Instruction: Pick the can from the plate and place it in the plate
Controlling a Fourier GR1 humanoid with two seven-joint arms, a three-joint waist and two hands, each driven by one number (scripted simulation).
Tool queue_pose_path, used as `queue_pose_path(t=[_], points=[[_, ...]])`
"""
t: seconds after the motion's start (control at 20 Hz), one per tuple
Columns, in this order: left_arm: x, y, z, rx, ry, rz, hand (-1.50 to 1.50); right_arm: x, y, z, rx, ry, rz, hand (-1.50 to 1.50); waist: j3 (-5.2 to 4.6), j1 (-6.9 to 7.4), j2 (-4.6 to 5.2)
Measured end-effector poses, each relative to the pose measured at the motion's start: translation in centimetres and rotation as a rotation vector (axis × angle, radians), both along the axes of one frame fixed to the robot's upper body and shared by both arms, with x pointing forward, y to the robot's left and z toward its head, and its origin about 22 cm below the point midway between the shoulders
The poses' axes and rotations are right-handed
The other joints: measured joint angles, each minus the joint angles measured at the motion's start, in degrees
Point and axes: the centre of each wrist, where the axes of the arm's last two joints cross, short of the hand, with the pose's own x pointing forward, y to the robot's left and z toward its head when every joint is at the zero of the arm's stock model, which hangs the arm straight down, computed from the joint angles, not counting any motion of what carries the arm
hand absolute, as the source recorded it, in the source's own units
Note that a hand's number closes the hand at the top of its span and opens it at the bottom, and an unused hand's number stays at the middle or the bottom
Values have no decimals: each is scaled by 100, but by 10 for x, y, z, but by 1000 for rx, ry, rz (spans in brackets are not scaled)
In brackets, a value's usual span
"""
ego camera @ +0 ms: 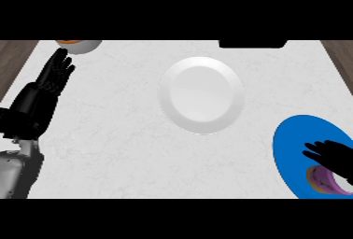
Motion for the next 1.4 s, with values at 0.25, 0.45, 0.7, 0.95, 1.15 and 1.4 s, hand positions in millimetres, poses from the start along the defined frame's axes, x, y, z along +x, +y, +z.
queue_pose_path(t=[0.25,0.45,0.7,0.95,1.15,1.4], points=[[-6,-2,2,1,0,6,0,4,-5,-16,-18,33,2,-150,0,-8,-4],[-2,2,1,-3,-4,6,0,13,0,-32,-37,50,-2,-150,1,-7,0],[0,9,-1,1,-2,9,0,14,1,-53,-80,29,-10,-150,-21,-11,-14],[1,4,5,-2,-3,8,0,24,-1,-56,6,-42,32,150,-37,-20,-22],[0,6,7,-3,0,11,0,24,1,-60,50,-142,8,150,-47,-57,-34],[-6,21,1,2,18,89,0,0,-15,-80,77,-247,-501,150,-100,-562,-172]])
